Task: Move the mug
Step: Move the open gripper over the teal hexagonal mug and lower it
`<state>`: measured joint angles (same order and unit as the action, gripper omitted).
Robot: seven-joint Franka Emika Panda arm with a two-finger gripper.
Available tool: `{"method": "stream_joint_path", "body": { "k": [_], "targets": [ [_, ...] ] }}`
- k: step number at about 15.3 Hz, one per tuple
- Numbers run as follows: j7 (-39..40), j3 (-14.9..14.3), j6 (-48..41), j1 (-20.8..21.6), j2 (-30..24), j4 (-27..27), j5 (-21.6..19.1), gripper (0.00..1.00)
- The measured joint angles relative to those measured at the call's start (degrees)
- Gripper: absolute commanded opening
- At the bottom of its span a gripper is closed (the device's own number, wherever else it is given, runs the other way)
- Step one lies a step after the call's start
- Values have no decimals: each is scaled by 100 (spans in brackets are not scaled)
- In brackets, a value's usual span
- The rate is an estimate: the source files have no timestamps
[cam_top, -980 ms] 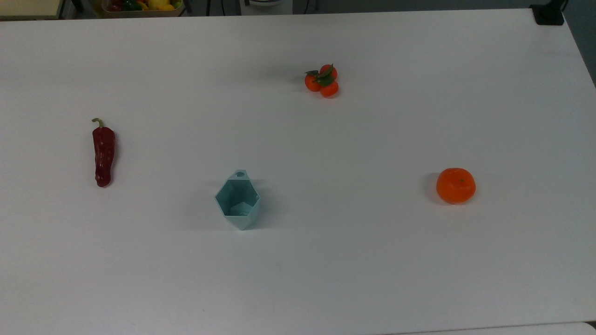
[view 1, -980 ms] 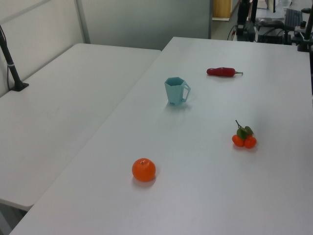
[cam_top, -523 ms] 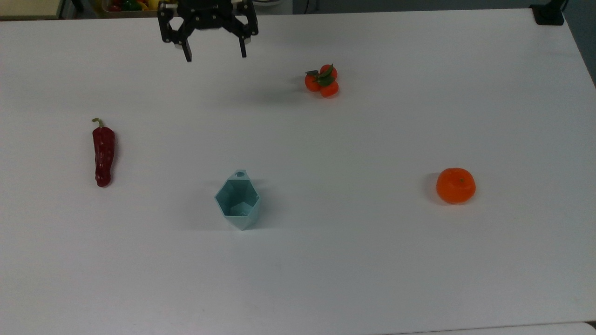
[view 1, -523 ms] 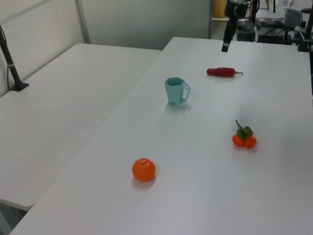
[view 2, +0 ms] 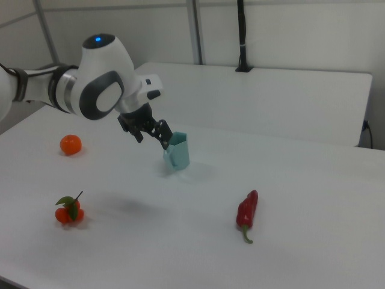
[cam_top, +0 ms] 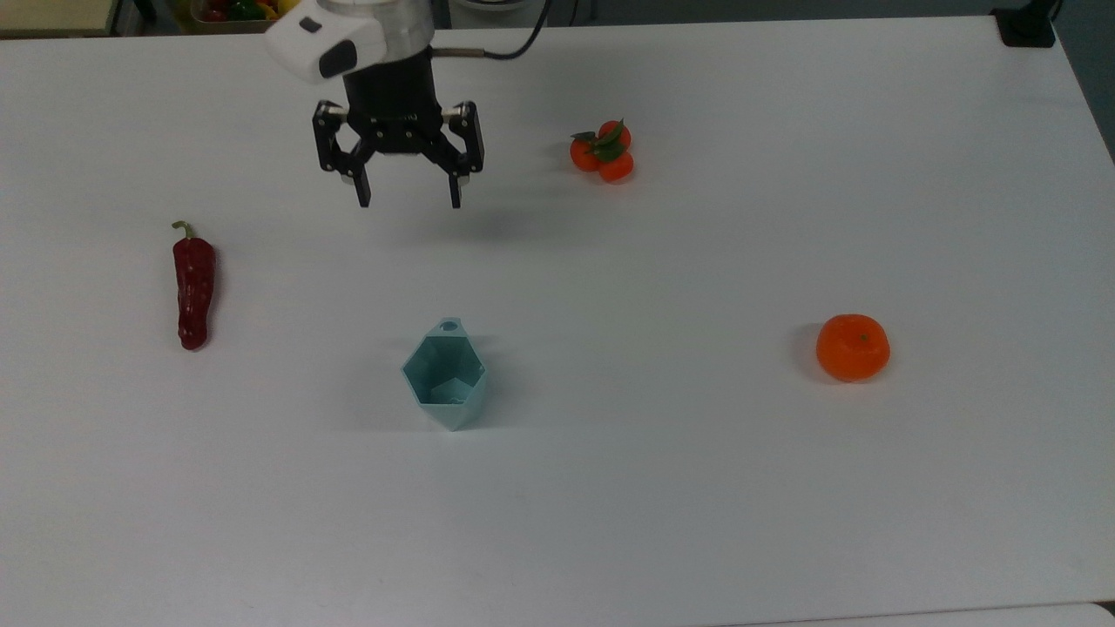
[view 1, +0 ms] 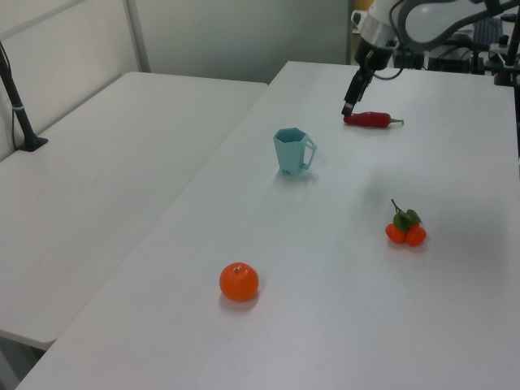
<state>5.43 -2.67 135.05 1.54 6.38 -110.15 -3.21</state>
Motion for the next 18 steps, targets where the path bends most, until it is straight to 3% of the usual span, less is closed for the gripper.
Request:
{"method": "stream_joint_path", "body": {
  "k": [9,18],
  "targets": [
    [-26,1,1640,22,915,-110,0,79],
    [-231,34,2169,308,1599,129,-1,79]
  ]
}}
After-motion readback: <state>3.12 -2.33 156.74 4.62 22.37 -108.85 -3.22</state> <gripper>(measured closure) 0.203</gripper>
